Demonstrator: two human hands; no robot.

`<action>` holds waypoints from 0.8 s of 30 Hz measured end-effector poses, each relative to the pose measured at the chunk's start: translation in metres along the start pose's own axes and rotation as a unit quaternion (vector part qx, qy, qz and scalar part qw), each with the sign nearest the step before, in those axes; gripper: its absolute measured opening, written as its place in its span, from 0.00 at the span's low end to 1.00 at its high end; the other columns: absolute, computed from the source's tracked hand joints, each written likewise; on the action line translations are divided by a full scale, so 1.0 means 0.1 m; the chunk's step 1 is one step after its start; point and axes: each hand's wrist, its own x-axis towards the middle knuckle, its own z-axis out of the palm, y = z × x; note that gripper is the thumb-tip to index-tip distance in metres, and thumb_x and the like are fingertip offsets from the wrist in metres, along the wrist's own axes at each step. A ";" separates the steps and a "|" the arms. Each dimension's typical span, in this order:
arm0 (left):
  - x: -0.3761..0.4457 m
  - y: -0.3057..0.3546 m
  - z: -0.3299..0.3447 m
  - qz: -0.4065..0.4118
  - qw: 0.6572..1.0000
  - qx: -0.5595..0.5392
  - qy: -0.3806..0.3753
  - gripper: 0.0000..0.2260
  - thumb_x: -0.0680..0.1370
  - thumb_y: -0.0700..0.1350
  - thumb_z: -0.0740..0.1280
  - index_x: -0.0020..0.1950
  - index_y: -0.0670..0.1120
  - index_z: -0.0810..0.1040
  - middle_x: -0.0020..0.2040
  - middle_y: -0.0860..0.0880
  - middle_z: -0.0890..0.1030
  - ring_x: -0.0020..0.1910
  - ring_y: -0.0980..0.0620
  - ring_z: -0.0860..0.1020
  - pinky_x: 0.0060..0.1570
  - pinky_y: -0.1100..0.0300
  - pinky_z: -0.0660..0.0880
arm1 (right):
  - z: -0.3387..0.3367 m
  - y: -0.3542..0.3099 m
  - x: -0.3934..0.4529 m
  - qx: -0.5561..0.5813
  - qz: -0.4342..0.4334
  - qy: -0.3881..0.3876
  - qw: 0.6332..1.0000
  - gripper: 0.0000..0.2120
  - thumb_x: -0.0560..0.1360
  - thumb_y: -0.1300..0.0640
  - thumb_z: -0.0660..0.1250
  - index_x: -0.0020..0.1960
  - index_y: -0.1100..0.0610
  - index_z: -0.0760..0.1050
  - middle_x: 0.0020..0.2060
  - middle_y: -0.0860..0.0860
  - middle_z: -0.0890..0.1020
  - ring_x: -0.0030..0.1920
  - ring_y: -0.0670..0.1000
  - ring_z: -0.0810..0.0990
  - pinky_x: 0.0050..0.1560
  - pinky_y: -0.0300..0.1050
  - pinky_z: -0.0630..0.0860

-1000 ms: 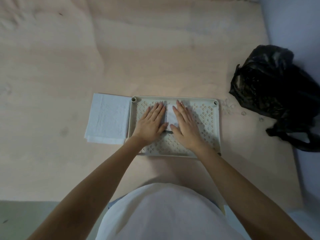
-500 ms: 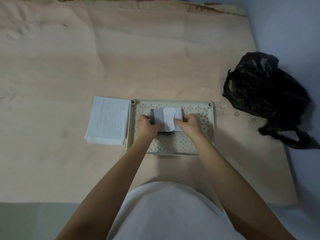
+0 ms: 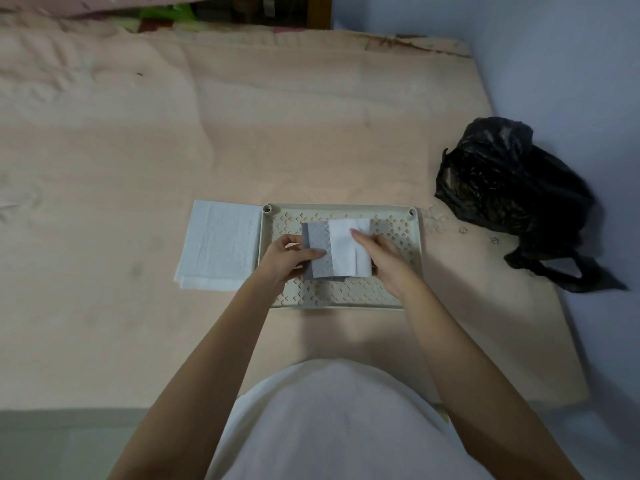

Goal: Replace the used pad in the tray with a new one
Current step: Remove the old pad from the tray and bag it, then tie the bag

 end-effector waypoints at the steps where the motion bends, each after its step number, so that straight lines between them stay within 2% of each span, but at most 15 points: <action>1: -0.02 0.00 -0.01 0.008 1.000 -0.006 -0.006 0.17 0.68 0.34 0.75 0.50 0.44 0.72 0.49 0.45 0.81 0.50 0.46 0.80 0.51 0.51 0.79 | 0.00 0.02 -0.02 -0.028 -0.010 0.008 1.000 0.21 0.71 0.46 0.71 0.58 0.54 0.71 0.52 0.50 0.79 0.51 0.48 0.79 0.48 0.46 0.78; 3: -0.07 0.02 -0.04 0.015 0.999 -0.018 -0.034 0.15 0.69 0.34 0.75 0.51 0.44 0.76 0.50 0.45 0.82 0.51 0.46 0.80 0.52 0.52 0.79 | 0.00 0.05 -0.06 -0.056 -0.030 0.016 0.998 0.23 0.69 0.49 0.74 0.60 0.53 0.71 0.52 0.48 0.79 0.50 0.46 0.78 0.44 0.41 0.77; 6: -0.13 0.04 -0.05 0.018 0.997 -0.025 -0.077 0.13 0.70 0.35 0.73 0.53 0.42 0.80 0.49 0.45 0.83 0.50 0.47 0.81 0.47 0.56 0.78 | -0.03 0.08 -0.09 0.006 -0.036 0.009 0.999 0.25 0.69 0.54 0.75 0.62 0.56 0.71 0.55 0.51 0.80 0.54 0.49 0.79 0.49 0.44 0.78; 8: -0.16 0.05 -0.04 0.014 0.995 -0.039 -0.089 0.13 0.71 0.35 0.73 0.54 0.42 0.80 0.50 0.45 0.83 0.50 0.47 0.81 0.48 0.56 0.78 | -0.04 0.09 -0.14 0.050 -0.035 -0.022 0.998 0.21 0.71 0.57 0.73 0.62 0.56 0.72 0.55 0.51 0.81 0.54 0.49 0.80 0.47 0.41 0.78; 10: -0.17 0.07 -0.03 0.013 0.994 -0.046 -0.095 0.11 0.71 0.34 0.72 0.52 0.42 0.80 0.49 0.45 0.83 0.50 0.47 0.81 0.49 0.55 0.78 | -0.05 0.10 -0.20 0.037 -0.047 -0.029 0.998 0.18 0.72 0.59 0.72 0.60 0.56 0.74 0.54 0.52 0.82 0.54 0.49 0.80 0.45 0.40 0.78; 13: -0.20 0.08 0.01 0.013 0.993 -0.038 -0.111 0.12 0.72 0.35 0.71 0.54 0.43 0.79 0.50 0.45 0.82 0.51 0.46 0.80 0.50 0.54 0.79 | -0.06 0.12 -0.27 0.038 -0.072 0.003 0.997 0.15 0.71 0.58 0.72 0.58 0.57 0.77 0.49 0.50 0.83 0.50 0.49 0.82 0.45 0.42 0.79; 16: -0.23 0.10 0.08 0.015 0.991 -0.037 -0.129 0.14 0.72 0.37 0.72 0.56 0.44 0.78 0.53 0.44 0.82 0.53 0.45 0.80 0.52 0.52 0.79 | -0.09 0.17 -0.31 0.028 -0.086 0.055 0.994 0.09 0.71 0.54 0.73 0.51 0.50 0.80 0.47 0.50 0.84 0.51 0.53 0.82 0.53 0.52 0.79; 18: -0.25 0.11 0.15 0.025 0.990 -0.028 -0.138 0.15 0.72 0.38 0.73 0.57 0.45 0.78 0.52 0.44 0.83 0.53 0.45 0.81 0.54 0.51 0.79 | -0.13 0.18 -0.35 0.034 -0.095 0.076 0.992 0.06 0.70 0.52 0.74 0.47 0.50 0.81 0.46 0.50 0.85 0.50 0.54 0.83 0.54 0.54 0.79; 24: -0.26 0.14 0.36 0.060 0.988 0.016 -0.142 0.11 0.72 0.38 0.73 0.53 0.47 0.79 0.47 0.46 0.83 0.45 0.50 0.82 0.45 0.58 0.81 | -0.22 0.19 -0.54 0.087 -0.111 0.104 0.985 0.07 0.73 0.56 0.71 0.51 0.53 0.79 0.48 0.52 0.84 0.49 0.52 0.82 0.52 0.50 0.80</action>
